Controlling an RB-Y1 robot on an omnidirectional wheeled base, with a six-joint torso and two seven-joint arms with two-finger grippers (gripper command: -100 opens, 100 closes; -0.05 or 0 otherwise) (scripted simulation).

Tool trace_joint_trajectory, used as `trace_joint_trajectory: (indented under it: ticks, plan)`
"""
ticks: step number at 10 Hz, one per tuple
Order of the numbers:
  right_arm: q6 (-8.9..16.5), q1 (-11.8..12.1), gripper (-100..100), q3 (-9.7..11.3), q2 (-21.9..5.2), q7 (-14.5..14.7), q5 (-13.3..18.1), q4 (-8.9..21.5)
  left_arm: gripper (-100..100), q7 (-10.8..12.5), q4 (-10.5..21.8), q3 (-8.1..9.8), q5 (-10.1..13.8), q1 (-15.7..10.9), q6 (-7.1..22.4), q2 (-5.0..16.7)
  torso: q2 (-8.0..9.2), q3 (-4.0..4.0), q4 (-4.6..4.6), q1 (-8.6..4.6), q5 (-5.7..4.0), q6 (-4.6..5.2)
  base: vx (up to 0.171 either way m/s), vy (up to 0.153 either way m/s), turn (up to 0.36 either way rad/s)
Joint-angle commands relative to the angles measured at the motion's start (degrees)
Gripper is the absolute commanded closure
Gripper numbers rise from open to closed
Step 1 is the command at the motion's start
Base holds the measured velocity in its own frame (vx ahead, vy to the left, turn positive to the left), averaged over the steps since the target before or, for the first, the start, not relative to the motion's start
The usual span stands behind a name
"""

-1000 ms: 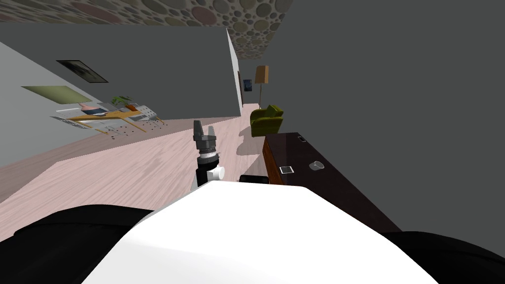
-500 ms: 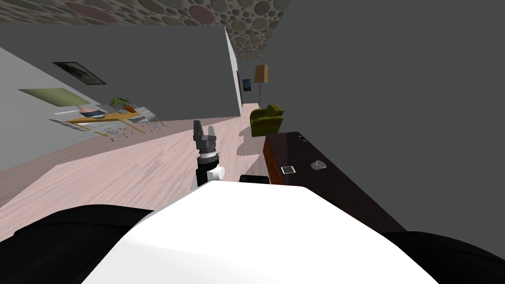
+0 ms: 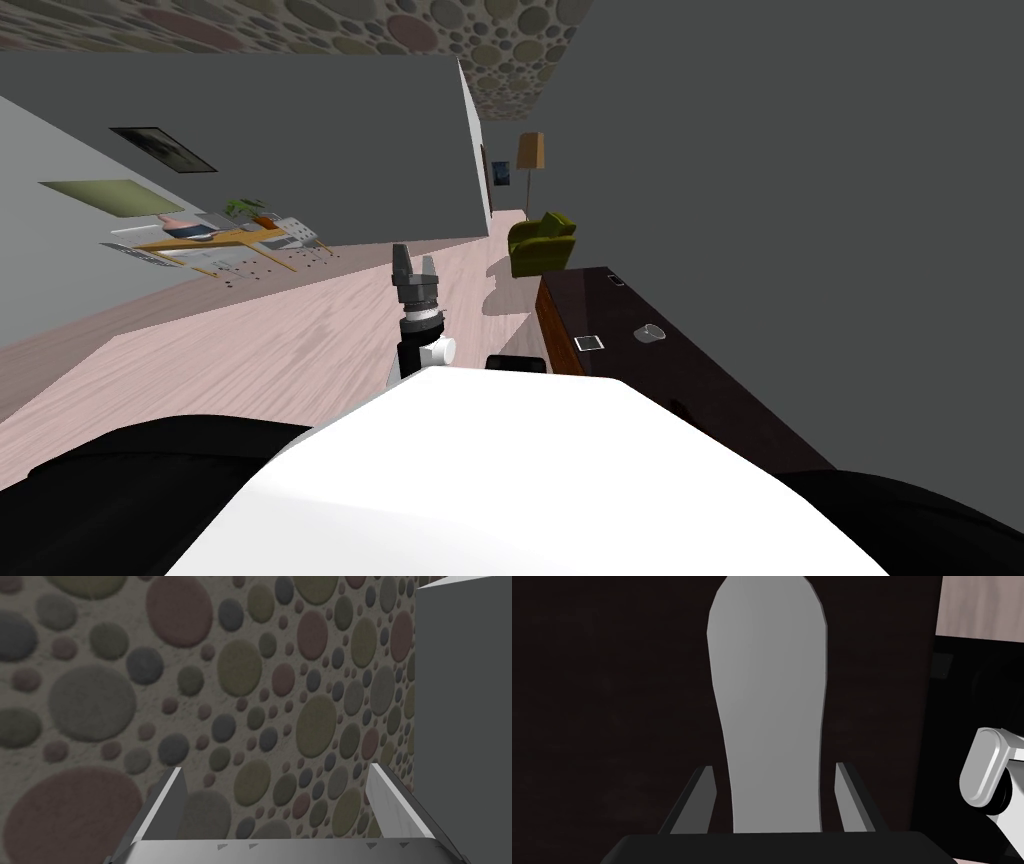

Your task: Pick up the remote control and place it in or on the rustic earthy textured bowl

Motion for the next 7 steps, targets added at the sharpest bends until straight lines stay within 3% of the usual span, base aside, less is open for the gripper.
trace_joint_trajectory:
  ticks: [1,7]
  plan:
    - [0.0,1.34,100,-0.49,-1.7,-0.57,-0.38,-0.83,0,0.0,0.0,0.0,0.0,0.0,0.0,0.0,0.0,0.0,0.0,0.0,0.0,0.0,0.006,0.03,0.014]
    - [-3.37,5.0,100,-3.19,-8.73,-3.15,-2.42,-3.64,0,0.0,0.0,0.01,0.0,0.0,0.0,0.01,-0.23,-0.12,-0.02,-0.37,-0.13,-0.09,0.02,-0.012,0.024]
